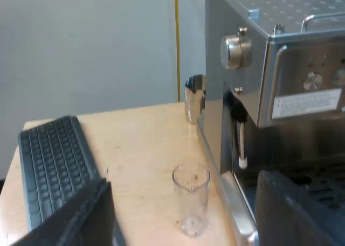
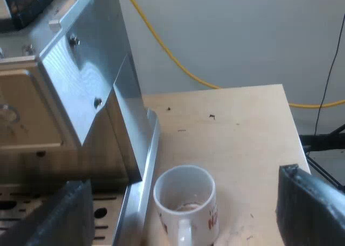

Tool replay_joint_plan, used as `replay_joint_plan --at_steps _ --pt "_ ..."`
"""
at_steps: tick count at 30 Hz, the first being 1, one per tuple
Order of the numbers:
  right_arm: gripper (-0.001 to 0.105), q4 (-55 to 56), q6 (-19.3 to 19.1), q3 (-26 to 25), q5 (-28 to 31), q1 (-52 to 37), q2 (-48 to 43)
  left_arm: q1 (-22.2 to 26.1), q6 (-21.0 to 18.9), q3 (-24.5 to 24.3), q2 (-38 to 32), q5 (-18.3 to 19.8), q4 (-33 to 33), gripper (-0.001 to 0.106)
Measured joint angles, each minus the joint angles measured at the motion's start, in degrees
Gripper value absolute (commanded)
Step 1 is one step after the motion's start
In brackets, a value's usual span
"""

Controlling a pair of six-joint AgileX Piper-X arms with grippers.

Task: Grind coffee beans and then tamp

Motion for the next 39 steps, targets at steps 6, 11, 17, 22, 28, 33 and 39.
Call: replay_joint_plan --at_steps 6,11,17,22,28,33,39 --pt "0.071 -0.11 0.0 7.53 0.0 0.0 -7.72 0.0 0.0 1.82 -3.99 0.05 3.88 0.058" --pt "0.071 0.29 0.0 11.69 -0.14 0.0 -14.52 0.0 0.0 3.91 -8.53 0.05 7.91 0.058" --pt "0.071 0.29 0.0 12.59 -0.19 0.0 -19.06 0.0 0.0 4.53 -11.67 0.05 9.64 0.058" --pt "0.071 3.61 0.0 12.59 -0.19 0.0 -19.56 0.0 0.11 4.8 -11.67 0.28 11.06 0.058" --pt "0.071 5.28 0.0 12.92 -0.19 0.0 -19.56 0.0 0.11 5.67 -11.67 0.28 11.36 0.058" --pt "0.071 5.45 0.0 14.46 -0.19 0.0 -19.56 0.0 0.11 7.92 -11.67 0.28 9.54 0.058" --pt "0.071 5.54 0.59 17.65 -0.27 2.6 -19.56 0.0 0.21 10.97 -11.67 -0.38 5.69 0.058"
